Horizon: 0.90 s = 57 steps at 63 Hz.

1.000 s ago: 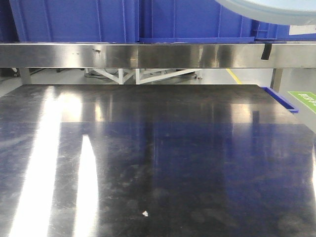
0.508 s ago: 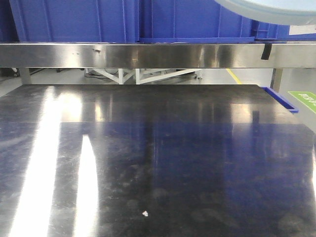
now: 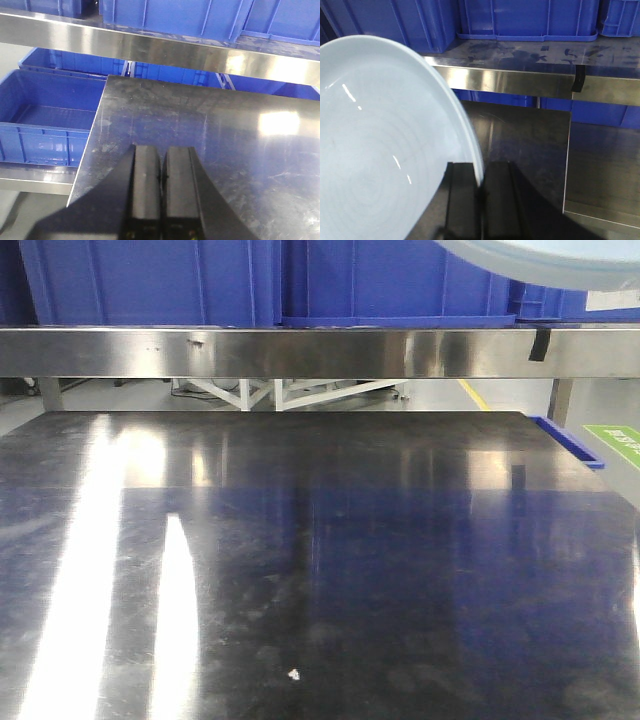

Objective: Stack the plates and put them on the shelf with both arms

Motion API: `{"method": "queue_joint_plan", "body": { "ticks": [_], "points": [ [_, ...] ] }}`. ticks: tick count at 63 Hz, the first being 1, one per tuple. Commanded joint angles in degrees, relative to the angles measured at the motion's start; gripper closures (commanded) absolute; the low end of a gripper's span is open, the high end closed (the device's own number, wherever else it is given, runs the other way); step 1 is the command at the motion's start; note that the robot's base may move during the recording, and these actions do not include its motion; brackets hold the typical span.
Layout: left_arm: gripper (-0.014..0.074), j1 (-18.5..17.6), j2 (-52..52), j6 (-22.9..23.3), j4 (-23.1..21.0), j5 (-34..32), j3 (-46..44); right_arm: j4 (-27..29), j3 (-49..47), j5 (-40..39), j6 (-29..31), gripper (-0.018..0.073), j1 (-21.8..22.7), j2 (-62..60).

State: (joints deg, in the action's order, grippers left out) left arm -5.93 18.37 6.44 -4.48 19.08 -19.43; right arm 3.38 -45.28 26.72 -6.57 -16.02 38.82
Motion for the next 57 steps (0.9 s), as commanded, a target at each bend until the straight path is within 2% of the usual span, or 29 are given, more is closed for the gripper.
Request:
{"method": "queue_joint_plan", "body": {
  "ticks": [1, 57],
  "points": [
    [0.0505, 0.01, 0.38, 0.51, -0.21, -5.23, -1.76, 0.22, -1.57, -6.0, 0.26, 0.0511, 0.4, -0.26],
    [0.0505, 0.01, 0.38, 0.51, -0.21, -5.23, -1.76, 0.22, -1.57, -6.0, 0.26, 0.0511, 0.4, -0.26]
  ]
}}
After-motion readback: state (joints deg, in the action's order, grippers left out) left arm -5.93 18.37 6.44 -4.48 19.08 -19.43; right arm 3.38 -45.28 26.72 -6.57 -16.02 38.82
